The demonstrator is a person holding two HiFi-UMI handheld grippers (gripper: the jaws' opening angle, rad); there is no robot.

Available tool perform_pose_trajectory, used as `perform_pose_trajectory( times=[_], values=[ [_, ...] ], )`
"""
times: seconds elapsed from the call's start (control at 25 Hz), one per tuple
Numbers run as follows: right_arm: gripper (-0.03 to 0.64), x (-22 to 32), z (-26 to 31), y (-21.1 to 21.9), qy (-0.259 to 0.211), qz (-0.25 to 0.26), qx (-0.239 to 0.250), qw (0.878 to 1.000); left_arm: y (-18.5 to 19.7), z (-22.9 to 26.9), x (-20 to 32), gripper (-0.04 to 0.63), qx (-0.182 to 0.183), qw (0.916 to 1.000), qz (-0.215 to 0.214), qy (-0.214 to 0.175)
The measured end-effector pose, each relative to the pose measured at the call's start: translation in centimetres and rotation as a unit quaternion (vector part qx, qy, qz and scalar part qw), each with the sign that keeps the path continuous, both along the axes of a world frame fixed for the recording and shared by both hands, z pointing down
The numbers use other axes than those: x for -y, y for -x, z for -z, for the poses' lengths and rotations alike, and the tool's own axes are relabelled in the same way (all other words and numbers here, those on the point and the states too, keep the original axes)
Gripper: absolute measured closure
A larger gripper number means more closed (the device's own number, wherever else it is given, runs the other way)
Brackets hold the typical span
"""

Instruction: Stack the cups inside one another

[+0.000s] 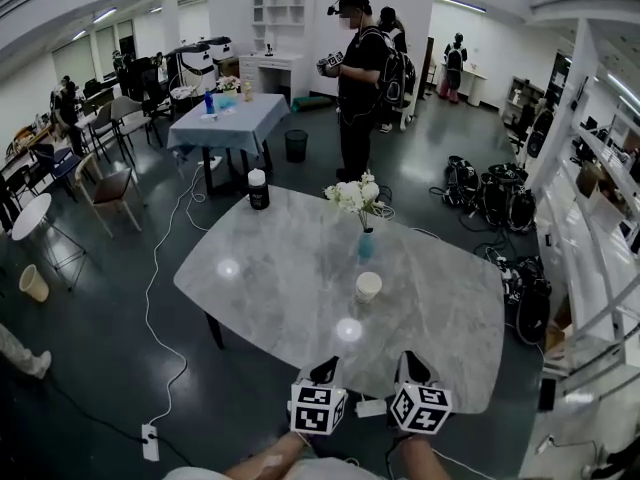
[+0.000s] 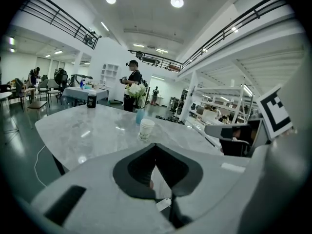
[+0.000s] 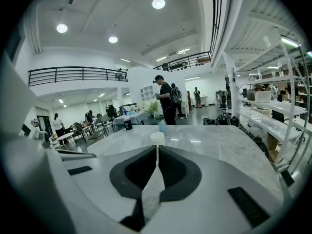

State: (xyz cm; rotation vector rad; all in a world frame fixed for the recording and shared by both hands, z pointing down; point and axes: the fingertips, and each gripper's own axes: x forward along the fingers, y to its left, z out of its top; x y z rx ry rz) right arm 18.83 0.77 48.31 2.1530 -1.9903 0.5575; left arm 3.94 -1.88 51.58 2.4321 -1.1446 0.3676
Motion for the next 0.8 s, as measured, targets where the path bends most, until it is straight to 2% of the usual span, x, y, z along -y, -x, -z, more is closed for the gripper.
perform_pose_trajectory(
  times=[0.4, 0.8],
  values=[
    [0.598, -3.6, 0.1, -1.8, -0.007, 0.038, 0.013, 0.999, -3.3, 0.4, -4.4, 0.598, 0.017, 0.9997, 0.011, -0.010],
    [0.598, -4.2, 0.3, -2.1, -0.013, 0.061, 0.023, 0.998, -4.2, 1.0, -5.2, 0.598, 0.027, 0.9992, 0.024, -0.020]
  ],
)
